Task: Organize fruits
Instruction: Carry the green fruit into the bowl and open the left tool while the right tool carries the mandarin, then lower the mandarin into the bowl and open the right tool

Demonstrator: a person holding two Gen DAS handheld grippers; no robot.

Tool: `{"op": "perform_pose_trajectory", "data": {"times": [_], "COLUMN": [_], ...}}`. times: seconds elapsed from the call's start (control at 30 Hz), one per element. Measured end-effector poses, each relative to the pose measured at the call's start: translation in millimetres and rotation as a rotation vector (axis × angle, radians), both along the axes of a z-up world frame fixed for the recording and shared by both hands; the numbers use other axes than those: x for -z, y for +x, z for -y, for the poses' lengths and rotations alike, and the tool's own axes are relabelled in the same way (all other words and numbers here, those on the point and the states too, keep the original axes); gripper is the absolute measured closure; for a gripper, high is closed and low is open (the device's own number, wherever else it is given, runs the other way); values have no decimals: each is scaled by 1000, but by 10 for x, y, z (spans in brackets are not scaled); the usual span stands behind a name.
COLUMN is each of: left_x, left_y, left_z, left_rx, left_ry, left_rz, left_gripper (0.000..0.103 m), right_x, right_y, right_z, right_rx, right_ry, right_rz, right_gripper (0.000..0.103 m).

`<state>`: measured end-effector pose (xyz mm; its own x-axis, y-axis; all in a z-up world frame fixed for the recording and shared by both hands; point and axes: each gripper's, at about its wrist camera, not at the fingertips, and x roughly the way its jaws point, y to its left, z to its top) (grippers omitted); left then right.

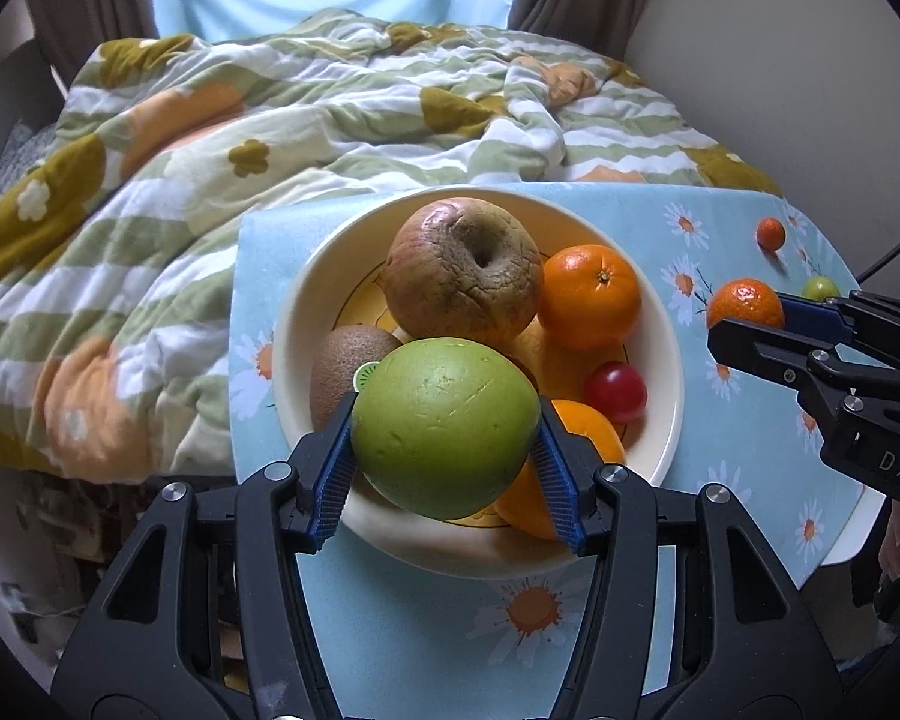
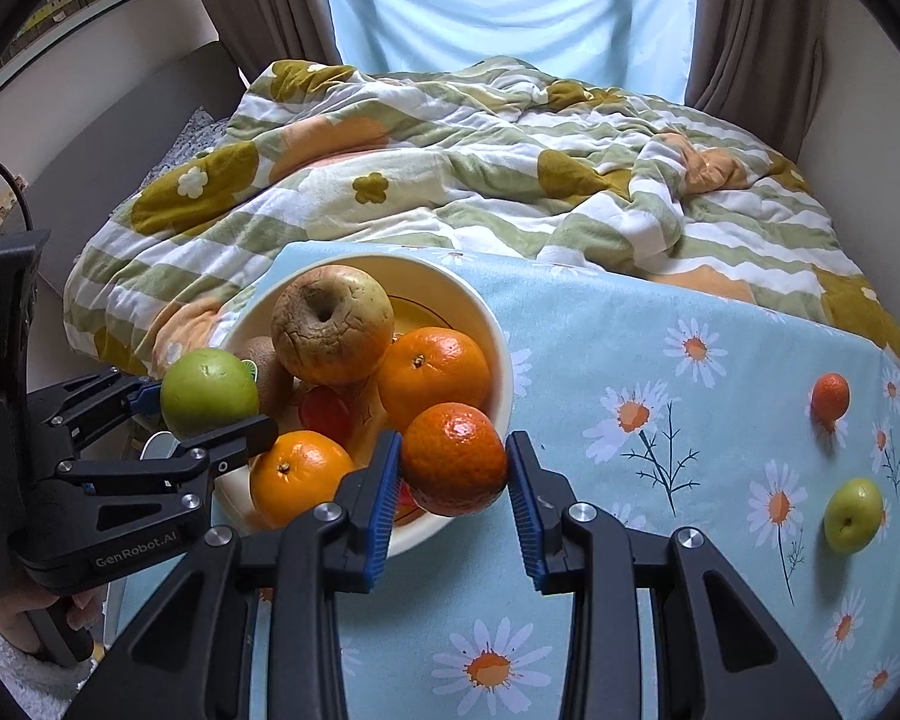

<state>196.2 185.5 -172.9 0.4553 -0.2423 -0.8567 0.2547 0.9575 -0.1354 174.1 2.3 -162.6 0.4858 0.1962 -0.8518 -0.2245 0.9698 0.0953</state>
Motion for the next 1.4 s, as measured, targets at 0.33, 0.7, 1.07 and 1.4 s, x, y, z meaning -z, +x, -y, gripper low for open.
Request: {"op": "perform_pose_trajectory", "data": {"times": [0.33, 0.7, 1.07, 1.4], "left_x": [-138, -323, -388, -347], "left_y": [-61, -346, -551, -685], "left_z": [-51, -123, -145, -231], "left_rx": [-25, -57, -110, -139], "left_ry": [-15, -7, 59, 37], "left_rz": [43, 39, 40, 21], "left_gripper": [0, 0, 0, 0], "right_x": [-61, -223, -80, 73], "right_y": [-42, -6, 217, 287], "right_z": [25, -105, -281, -454], "right_rx": [3, -81, -189, -262], "right_ry": [-15, 4, 79, 75], "right_rz": [6, 17, -67, -90], "right_gripper": [71, 71, 71, 71]}}
